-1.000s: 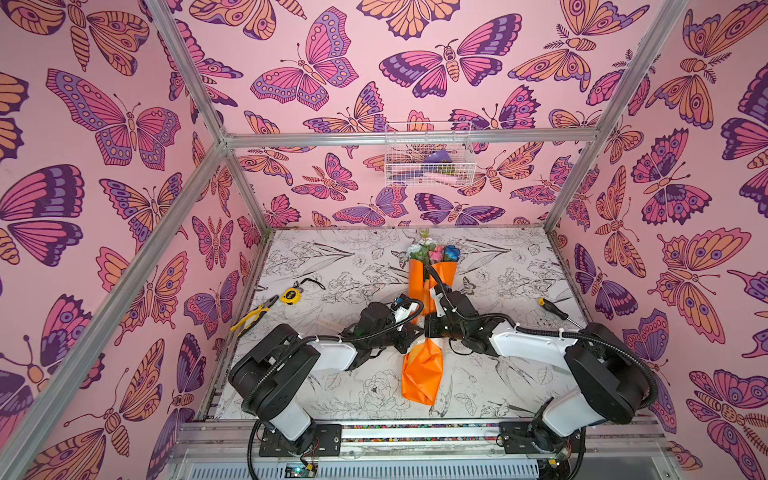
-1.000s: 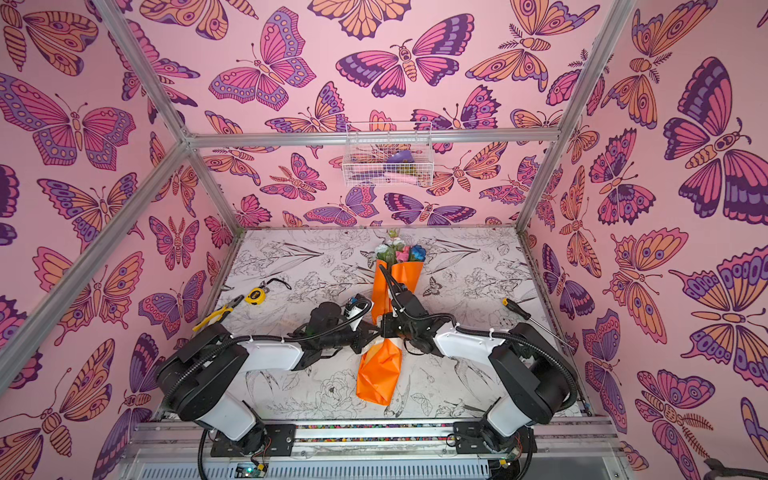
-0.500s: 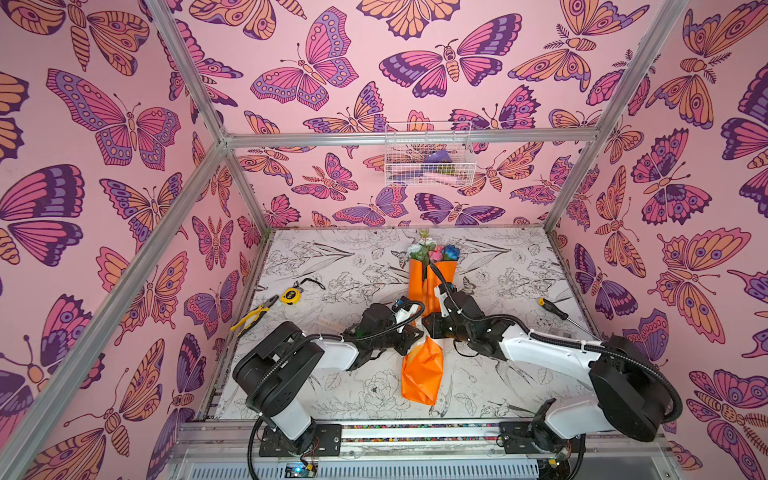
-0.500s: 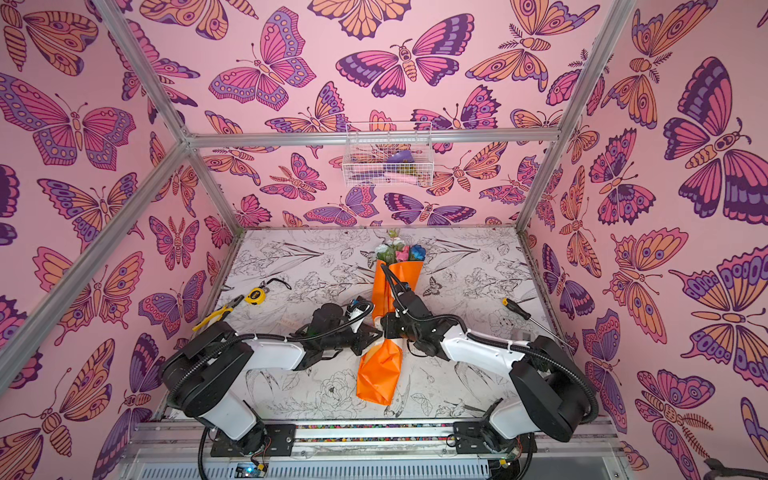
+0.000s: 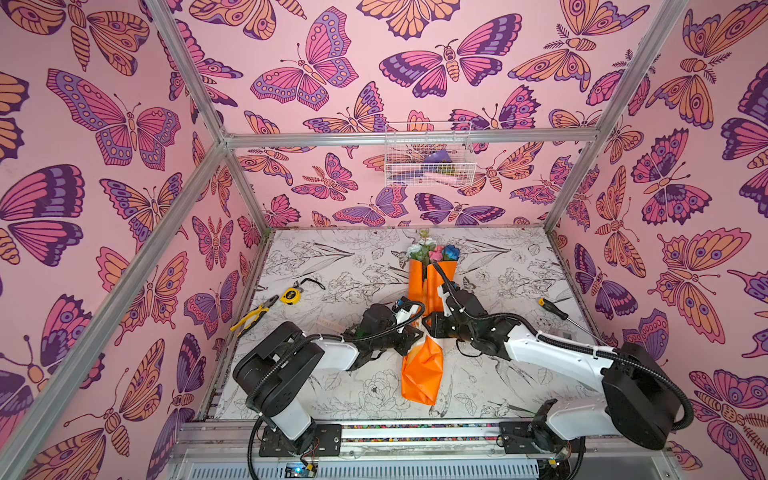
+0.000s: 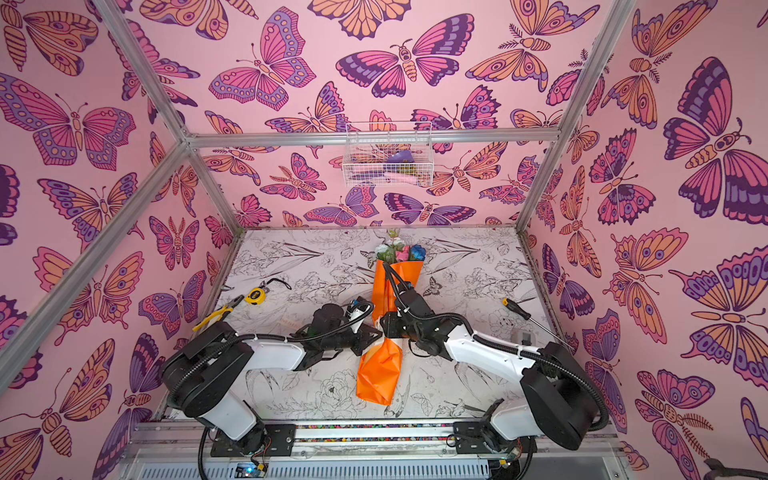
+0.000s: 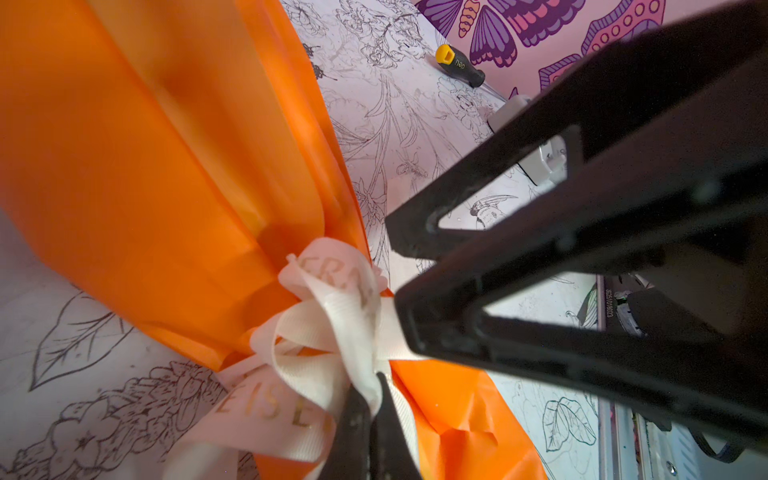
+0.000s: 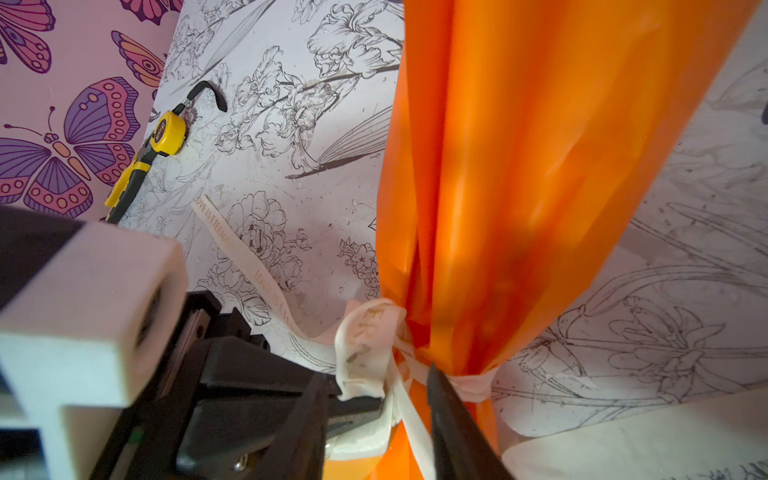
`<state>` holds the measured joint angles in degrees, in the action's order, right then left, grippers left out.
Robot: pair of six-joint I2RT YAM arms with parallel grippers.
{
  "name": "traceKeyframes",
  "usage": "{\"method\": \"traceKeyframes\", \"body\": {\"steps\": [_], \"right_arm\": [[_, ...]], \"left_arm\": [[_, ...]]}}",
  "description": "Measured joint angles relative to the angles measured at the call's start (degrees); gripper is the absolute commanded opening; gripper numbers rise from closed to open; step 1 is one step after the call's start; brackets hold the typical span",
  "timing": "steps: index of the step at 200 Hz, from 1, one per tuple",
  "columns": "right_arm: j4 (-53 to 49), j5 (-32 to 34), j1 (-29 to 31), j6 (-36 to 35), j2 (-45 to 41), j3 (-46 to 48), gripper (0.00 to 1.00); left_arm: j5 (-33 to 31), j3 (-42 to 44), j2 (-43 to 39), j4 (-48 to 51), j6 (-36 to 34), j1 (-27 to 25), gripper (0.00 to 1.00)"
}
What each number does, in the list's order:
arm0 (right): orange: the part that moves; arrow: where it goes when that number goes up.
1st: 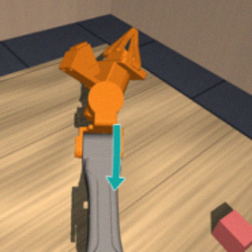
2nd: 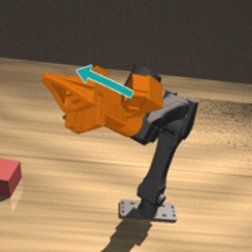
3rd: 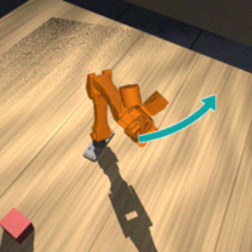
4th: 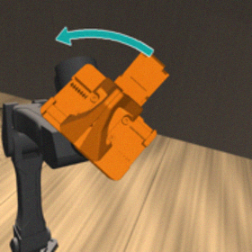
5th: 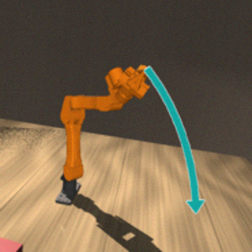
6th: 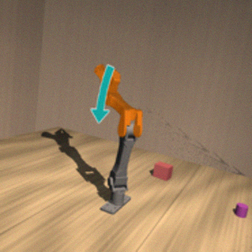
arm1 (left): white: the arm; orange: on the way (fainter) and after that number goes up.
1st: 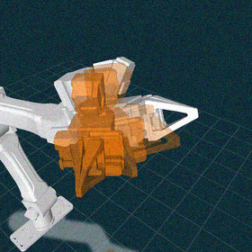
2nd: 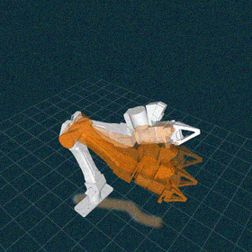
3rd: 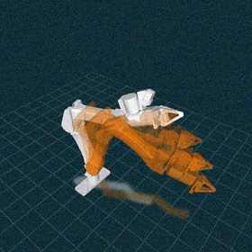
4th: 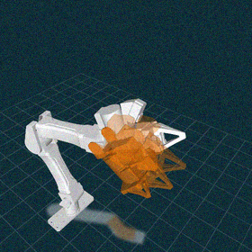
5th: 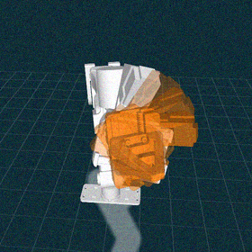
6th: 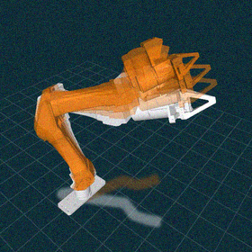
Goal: Tie the bouquet of fake flowers
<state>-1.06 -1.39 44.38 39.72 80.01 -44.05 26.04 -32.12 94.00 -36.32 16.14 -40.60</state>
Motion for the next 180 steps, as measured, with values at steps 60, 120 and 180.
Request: {"method": "traceKeyframes", "body": {"steps": [60,120,180], "right_arm": [[-7.02,5.66,3.89,-1.64,4.59,-8.04,0.54],[-15.28,13.42,5.31,-2.16,8.55,-12.17,0.31],[-16.55,14.69,5.31,-1.99,7.39,-10.88,0.21]], "left_arm": [[0.02,0.0,0.0,0.0,-0.04,-0.11,0.0],[-0.17,0.0,0.0,0.0,-0.2,-0.31,0.0],[-0.37,0.0,0.0,0.0,-0.2,-0.31,0.0]]}}
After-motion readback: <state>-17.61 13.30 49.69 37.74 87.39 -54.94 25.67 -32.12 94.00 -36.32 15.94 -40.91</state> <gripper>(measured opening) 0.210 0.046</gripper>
